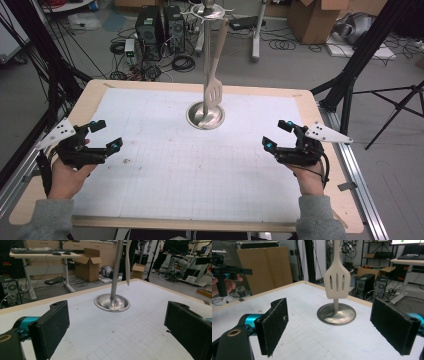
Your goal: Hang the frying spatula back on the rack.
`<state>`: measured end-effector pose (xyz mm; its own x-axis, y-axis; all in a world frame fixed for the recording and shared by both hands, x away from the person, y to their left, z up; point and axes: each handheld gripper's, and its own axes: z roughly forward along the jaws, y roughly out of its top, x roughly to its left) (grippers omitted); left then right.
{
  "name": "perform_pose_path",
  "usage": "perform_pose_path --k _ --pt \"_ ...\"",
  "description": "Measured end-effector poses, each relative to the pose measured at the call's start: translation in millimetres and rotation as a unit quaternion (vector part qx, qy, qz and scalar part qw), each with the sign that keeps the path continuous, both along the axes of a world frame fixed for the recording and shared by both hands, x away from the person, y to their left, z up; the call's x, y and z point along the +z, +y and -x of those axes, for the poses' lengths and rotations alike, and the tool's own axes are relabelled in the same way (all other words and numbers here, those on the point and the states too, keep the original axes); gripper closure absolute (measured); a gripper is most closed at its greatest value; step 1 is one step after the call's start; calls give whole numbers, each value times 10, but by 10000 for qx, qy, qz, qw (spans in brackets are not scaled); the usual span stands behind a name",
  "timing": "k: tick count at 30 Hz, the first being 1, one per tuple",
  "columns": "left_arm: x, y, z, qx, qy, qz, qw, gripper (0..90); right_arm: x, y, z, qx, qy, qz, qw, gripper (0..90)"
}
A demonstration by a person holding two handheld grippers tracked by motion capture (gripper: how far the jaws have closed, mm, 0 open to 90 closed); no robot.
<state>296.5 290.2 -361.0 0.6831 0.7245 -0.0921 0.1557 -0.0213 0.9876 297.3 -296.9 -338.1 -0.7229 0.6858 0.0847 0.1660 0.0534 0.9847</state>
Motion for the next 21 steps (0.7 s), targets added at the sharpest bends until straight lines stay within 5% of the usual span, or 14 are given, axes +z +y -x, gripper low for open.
perform_pose_path --k 21 --pt "-77 -99 -44 -127 120 -81 9998 66 -246 -515 240 -383 107 -292 9988 139"
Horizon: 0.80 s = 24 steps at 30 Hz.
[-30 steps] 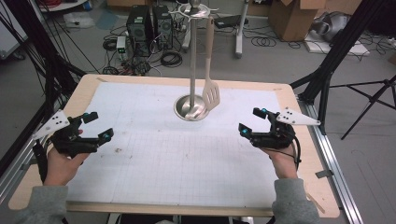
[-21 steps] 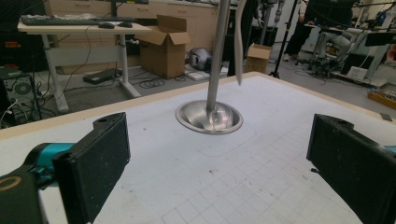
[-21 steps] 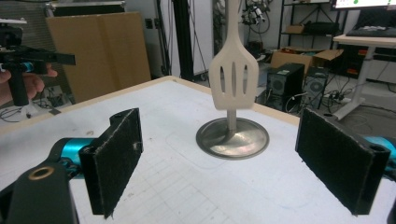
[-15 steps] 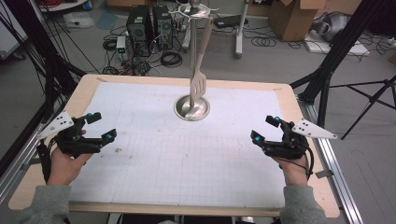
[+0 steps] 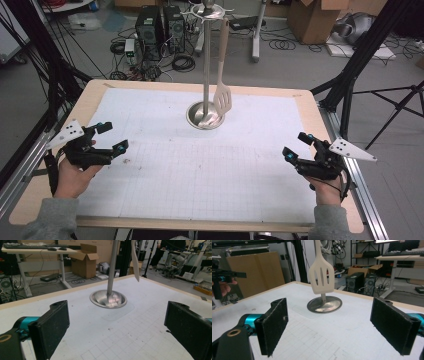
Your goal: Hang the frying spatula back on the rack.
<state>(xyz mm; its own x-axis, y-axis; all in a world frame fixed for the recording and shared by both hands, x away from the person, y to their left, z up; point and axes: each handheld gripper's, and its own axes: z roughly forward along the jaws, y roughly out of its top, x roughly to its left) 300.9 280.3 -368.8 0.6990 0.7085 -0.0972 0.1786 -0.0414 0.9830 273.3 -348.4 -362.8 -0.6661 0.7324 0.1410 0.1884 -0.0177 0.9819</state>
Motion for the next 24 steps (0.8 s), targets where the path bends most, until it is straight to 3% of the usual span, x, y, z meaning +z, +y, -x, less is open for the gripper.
perform_pose_path --k 6,9,18,21,24 --pt "-19 -11 0 -4 35 -26 10000 65 -68 -103 49 22 56 -1 10000 139" --pt "-23 -8 1 -26 66 86 9999 65 -92 -136 64 10 57 32 10000 139" --pt "-126 92 -15 247 224 63 9994 65 -190 -251 70 -278 146 11 9995 139" --pt "-149 159 -16 332 273 146 9990 65 -235 -306 62 -341 200 9 9992 139" --pt "-184 211 -15 428 305 155 9985 65 -279 -362 48 -345 285 -158 9989 139"
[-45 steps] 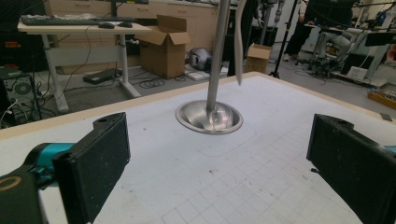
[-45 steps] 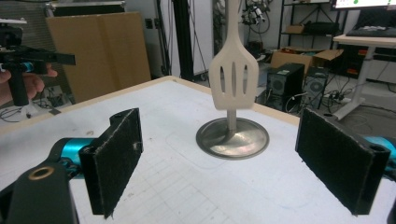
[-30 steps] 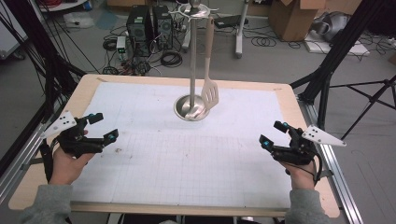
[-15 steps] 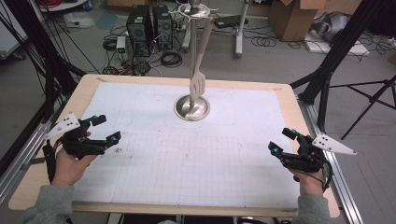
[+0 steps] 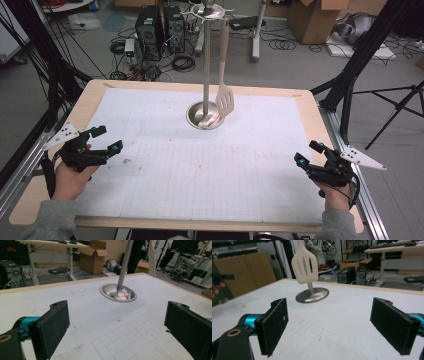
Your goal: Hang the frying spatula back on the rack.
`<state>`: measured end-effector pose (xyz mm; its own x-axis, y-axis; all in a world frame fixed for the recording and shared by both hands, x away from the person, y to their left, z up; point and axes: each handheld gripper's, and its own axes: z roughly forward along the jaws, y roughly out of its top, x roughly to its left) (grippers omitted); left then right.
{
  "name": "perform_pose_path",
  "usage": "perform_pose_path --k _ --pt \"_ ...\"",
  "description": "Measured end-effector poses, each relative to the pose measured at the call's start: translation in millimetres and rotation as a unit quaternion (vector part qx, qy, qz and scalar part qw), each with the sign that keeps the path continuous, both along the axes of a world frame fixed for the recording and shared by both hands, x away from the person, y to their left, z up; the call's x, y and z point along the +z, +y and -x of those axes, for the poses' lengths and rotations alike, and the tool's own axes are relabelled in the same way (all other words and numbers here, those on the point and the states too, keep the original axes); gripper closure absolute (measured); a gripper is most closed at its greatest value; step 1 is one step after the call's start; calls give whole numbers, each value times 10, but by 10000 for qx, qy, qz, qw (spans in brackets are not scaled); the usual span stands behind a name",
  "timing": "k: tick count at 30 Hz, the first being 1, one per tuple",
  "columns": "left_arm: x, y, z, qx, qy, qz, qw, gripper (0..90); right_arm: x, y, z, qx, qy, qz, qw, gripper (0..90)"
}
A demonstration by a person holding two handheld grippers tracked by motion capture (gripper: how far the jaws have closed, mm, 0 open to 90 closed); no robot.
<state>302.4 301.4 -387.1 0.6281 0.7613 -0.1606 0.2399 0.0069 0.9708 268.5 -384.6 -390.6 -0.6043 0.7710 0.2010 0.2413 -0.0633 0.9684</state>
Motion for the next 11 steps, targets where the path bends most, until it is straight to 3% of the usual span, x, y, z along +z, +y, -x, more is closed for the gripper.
perform_pose_path --k 6,11 --pt "-74 56 1 178 120 -130 9997 65 -58 -64 -18 -130 107 -22 9999 139" --pt "-108 64 8 236 203 -223 9993 65 -56 -48 -44 -119 4 -81 9999 139"
